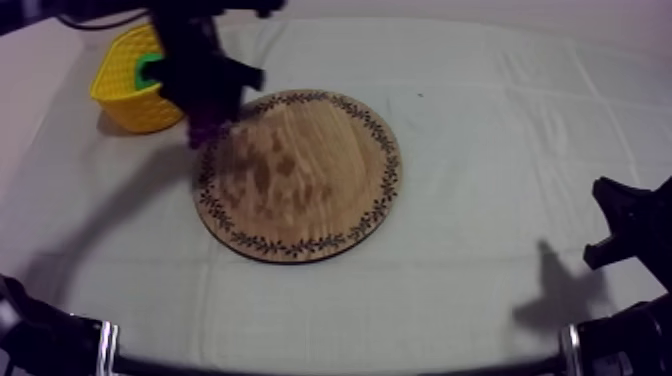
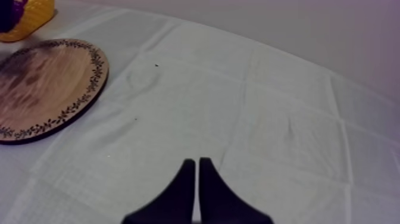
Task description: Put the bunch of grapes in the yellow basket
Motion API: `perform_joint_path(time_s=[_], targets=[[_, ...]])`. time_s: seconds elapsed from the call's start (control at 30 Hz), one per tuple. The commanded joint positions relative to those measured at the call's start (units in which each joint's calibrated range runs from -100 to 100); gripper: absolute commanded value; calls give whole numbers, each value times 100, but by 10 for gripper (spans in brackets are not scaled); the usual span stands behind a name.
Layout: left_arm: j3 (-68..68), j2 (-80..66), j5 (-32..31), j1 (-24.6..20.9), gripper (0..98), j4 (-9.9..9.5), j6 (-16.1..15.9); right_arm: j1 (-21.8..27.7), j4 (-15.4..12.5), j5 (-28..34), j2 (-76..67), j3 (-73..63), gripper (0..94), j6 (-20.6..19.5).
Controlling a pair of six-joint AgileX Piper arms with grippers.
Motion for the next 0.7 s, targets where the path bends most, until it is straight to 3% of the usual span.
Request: perform_joint_path(time_s=[0.0,0.23,0.43,0.67], targets=[[400,-691,-127,-452,345,-117,-284,-2,1,-3,-1,-3,4,-1],[-506,-553,-1277,-1253,354,-525,-424,-2,1,-3,-1,-3,4,-1],[-1193,254,-2239,-1656,349,-794,-224,-2,1,-3,-1,-3,4,-1],[-1745,1342,-2898,-1822,340,-1048,93,-2,1,-3,-1,-3,4,-3]])
